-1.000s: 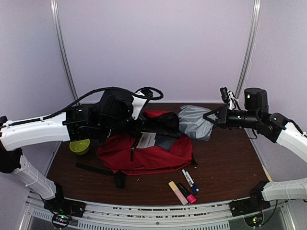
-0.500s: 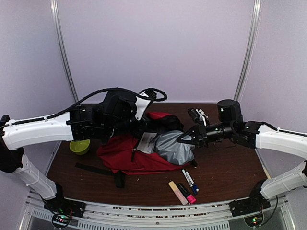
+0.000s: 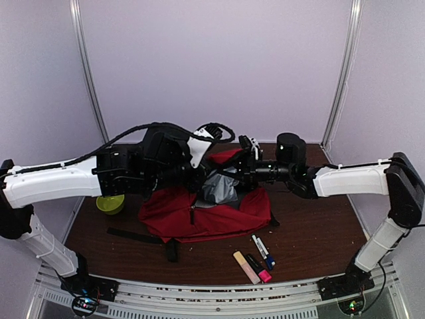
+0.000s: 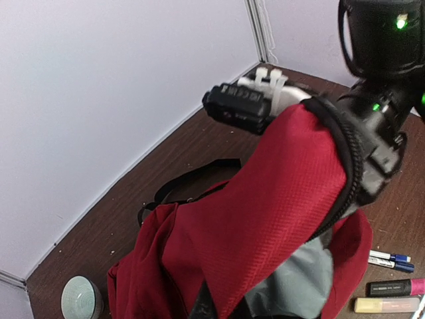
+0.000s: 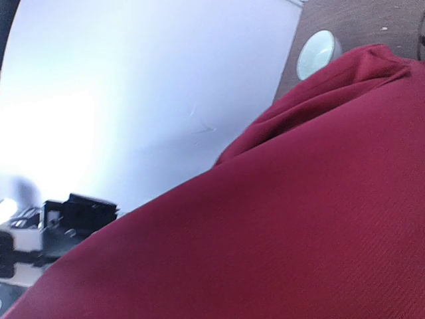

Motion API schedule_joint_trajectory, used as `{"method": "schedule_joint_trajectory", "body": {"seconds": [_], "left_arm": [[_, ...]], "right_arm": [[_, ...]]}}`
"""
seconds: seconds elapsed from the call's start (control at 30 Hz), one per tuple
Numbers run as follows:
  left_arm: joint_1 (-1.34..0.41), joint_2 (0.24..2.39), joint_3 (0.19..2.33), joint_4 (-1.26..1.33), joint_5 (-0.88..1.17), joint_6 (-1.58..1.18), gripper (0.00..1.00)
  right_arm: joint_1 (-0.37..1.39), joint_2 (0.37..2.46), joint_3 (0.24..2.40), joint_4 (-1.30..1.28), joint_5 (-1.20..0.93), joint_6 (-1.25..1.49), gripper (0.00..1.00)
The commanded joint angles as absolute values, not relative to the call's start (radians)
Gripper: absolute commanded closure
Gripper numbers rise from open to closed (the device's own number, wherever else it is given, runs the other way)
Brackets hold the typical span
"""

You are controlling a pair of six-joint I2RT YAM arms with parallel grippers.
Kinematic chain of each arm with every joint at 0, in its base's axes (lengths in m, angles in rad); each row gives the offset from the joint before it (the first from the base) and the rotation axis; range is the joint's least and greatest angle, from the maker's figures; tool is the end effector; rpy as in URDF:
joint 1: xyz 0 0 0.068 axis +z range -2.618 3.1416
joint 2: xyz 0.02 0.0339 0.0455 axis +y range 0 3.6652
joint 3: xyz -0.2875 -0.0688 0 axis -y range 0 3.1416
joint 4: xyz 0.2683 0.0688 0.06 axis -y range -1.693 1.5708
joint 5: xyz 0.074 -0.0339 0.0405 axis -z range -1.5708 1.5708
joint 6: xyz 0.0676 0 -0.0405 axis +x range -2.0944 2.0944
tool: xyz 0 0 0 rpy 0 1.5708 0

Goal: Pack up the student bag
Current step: Place the pencil case in the largest pocket of the bag, then place the largest pocket in the student bag.

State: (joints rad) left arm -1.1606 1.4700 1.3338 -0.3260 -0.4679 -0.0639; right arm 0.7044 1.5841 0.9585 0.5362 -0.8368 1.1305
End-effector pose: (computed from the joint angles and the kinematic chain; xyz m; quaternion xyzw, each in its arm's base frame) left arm 0.1816 -0.3412 0.3627 0.3270 0.7694 -0.1329 0.5323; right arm 0.2687 0.2942 0.2818 -0.1254 0.7171 0.6719 0.1367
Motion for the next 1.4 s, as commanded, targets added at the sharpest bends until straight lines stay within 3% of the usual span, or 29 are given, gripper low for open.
{"method": "schedule_joint_trajectory", "body": {"seconds": [0.0,0.3,0.37,0.5,0.8,1.17,1.2,1.3,1.37], "left_arm": [[-1.177,1.452,1.379,-0.160,-0.435,-0.045,1.00],[-1.179,1.505,1.418,-0.124,-0.335,-0.035,1.00],[-1.180,1.505,1.419,-0.115,-0.325,-0.035,1.00],[-1.179,1.504,1.404,-0.128,-0.356,-0.048,1.00],[-1.180,1.534,1.377,-0.141,-0.370,-0.107,1.00],[-1.167,1.606,1.387,-0.193,-0.300,-0.137,1.00],[-1.164,1.628,1.405,-0.222,-0.242,-0.135,0.89],[-1.163,1.669,1.468,-0.302,-0.038,-0.102,0.37],[-1.164,1.636,1.457,-0.298,0.038,-0.091,0.11]], "right_arm": [[0.702,1.641,0.983,0.673,-0.639,1.149,1.00],[0.705,1.813,1.078,0.476,-0.495,1.133,1.00],[0.706,1.839,1.097,0.432,-0.521,1.116,0.92],[0.697,1.803,1.058,0.347,-0.523,1.042,0.61],[0.661,1.507,1.007,-0.116,-0.405,0.632,0.30],[0.576,1.286,0.797,-0.229,-0.391,0.548,0.25],[0.573,1.281,0.789,-0.232,-0.389,0.542,0.25],[0.571,1.280,0.779,-0.248,-0.380,0.519,0.25],[0.572,1.294,0.767,-0.253,-0.372,0.510,0.25]]}}
